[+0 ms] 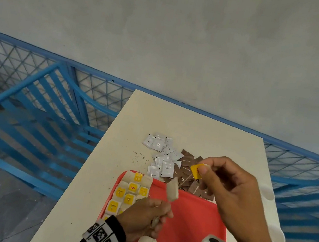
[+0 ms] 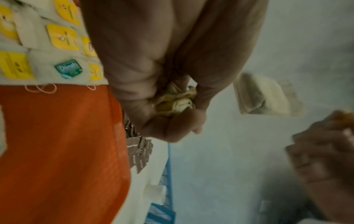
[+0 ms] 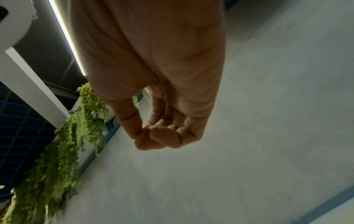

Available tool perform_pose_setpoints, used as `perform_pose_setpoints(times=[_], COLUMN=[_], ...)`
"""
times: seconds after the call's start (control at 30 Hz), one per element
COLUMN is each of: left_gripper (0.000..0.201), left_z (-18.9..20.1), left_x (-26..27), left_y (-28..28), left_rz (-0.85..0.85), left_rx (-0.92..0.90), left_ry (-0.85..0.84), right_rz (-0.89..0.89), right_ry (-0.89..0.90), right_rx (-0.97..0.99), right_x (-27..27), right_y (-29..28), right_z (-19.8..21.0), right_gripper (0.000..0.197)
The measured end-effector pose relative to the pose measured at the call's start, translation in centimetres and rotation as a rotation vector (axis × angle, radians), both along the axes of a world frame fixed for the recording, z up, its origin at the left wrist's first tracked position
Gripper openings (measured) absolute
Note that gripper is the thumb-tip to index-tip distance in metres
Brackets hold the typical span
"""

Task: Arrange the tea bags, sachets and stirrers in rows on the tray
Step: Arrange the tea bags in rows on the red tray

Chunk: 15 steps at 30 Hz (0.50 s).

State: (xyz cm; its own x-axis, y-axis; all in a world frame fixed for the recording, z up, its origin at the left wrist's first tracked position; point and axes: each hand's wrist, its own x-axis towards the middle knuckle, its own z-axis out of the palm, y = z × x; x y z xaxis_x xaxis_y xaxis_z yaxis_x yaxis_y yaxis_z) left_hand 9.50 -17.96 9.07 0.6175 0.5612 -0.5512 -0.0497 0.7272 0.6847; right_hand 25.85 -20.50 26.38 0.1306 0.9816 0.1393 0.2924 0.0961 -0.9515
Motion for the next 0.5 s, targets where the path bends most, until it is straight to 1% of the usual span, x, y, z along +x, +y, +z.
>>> perform_pose_setpoints(times=[0.07, 0.13, 0.2, 0.23, 0.27, 0.3, 0.33, 0.37, 0.43, 0.47, 0.5], left_gripper=[0.028, 0.034, 0.044, 0.047, 0.043, 0.034, 0.020, 0.015, 0.049, 0.060, 0.062], left_z=[-0.1, 0.6, 2.5, 3.6, 4.6, 5.7, 6.7, 7.4, 8.1, 8.2, 8.4], left_x=[0.0, 0.0, 0.2, 0.4, 0.7, 1.0, 1.4, 1.8, 2.4, 2.7, 2.9], left_y=[0.2, 0.8, 1.6, 2.0, 2.3, 2.6, 2.9, 3.1, 3.4, 3.5, 3.5], left_rz=[0.025, 0.104, 0.145, 0.146, 0.143, 0.141, 0.141, 0.135, 0.071, 0.012, -0.058], left_rx=[0.105, 0.210, 0.362, 0.467, 0.594, 0.720, 0.804, 0.862, 0.954, 0.983, 0.992], left_ry=[0.090, 0.192, 0.258, 0.287, 0.315, 0.342, 0.348, 0.342, 0.312, 0.302, 0.285], right_rz=[-0.015, -0.029, -0.070, -0.089, -0.103, -0.108, -0.104, -0.088, -0.035, -0.015, -0.004], right_ry=[-0.055, -0.180, -0.294, -0.326, -0.354, -0.376, -0.388, -0.390, -0.378, -0.374, -0.379], right_rx=[-0.010, -0.027, -0.028, -0.026, -0.026, -0.030, -0.036, -0.040, -0.038, -0.035, -0.030], right_x=[0.7, 1.7, 2.8, 3.3, 3.8, 4.1, 4.3, 4.4, 4.3, 4.3, 4.3], right_y=[0.0, 0.2, 0.4, 0.5, 0.6, 0.7, 0.8, 0.9, 1.1, 1.1, 1.2], right_z=[0.4, 0.2, -0.2, -0.3, -0.3, -0.3, -0.1, 0.0, 0.4, 0.6, 0.8], right_gripper=[0.006, 0.007, 0.010, 0.012, 0.012, 0.011, 0.010, 0.010, 0.010, 0.012, 0.013])
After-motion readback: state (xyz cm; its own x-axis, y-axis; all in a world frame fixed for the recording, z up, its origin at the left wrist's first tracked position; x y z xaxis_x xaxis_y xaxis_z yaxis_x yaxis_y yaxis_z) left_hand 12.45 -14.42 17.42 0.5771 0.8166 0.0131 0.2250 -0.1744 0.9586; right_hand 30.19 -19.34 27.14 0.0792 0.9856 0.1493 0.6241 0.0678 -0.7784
